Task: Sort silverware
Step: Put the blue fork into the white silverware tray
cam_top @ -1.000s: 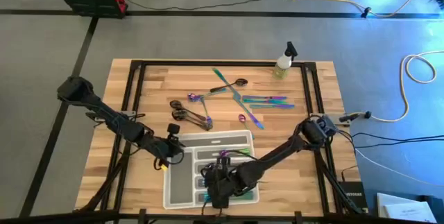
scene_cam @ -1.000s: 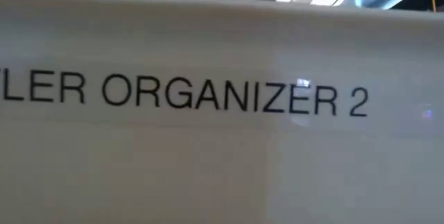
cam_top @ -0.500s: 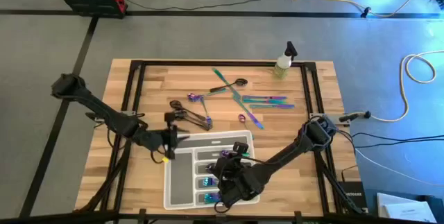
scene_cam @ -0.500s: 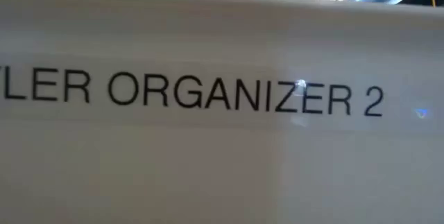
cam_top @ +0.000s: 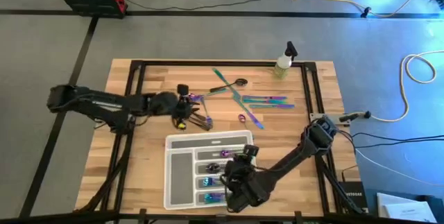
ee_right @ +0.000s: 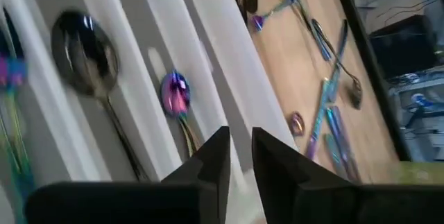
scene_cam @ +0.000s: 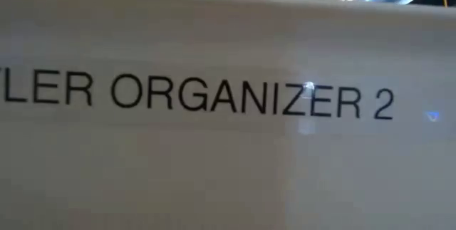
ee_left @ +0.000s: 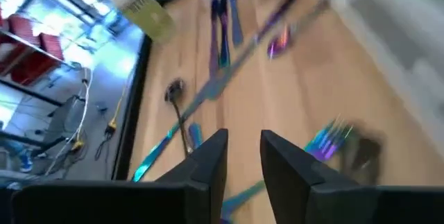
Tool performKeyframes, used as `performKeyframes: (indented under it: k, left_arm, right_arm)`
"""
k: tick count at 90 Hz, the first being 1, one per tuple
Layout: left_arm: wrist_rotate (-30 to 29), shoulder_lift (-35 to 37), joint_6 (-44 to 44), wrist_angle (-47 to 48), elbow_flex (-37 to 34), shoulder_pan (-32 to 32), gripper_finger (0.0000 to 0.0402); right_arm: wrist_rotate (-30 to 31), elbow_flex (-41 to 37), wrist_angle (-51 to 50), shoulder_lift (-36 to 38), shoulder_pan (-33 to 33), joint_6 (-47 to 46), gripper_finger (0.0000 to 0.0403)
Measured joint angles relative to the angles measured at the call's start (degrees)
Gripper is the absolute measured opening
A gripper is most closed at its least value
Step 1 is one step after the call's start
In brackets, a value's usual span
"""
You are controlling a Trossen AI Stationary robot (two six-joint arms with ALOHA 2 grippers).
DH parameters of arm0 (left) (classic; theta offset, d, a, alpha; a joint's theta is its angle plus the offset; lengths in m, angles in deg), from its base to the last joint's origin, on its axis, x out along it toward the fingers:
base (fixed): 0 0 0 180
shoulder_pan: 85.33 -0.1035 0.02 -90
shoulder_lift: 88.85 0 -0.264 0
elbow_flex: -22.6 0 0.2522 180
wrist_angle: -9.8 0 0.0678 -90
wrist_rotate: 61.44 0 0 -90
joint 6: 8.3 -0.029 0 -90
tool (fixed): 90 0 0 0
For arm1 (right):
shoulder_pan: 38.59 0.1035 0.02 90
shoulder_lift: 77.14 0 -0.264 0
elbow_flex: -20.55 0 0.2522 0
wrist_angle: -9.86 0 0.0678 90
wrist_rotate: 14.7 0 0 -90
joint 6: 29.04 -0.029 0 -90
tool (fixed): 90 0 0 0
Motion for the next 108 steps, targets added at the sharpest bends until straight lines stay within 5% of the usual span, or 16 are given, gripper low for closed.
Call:
performKeyframes:
  k: [14, 29, 42, 64, 108]
  left_arm:
    - [5.43, -9.12, 1.14, -1.09, 3.02, -6.63, 0.0072]
    - [6.09, -20.10, 0.04, -2.43, 10.36, -7.02, 0.0075]
    - [5.09, -26.62, -5.66, 6.47, 17.83, -6.65, 0.0095]
    - [7.79, -30.50, -20.17, 19.35, 25.33, -8.16, 0.0131]
    - [7.42, -38.41, -26.06, 26.28, 28.93, -10.78, 0.0131]
  right_arm:
    - [0.15, -0.02, -4.73, 0.00, 1.25, -2.98, 0.0044]
    - [0.95, -0.02, -5.02, 0.00, 2.42, -3.33, 0.0044]
    - [1.01, -0.04, -5.04, 0.00, 3.31, -3.09, 0.0044]
    - [2.92, -0.29, -4.90, 0.02, 6.91, -5.13, 0.0044]
    - [4.02, -9.74, -4.98, 0.07, 11.45, -17.85, 0.0044]
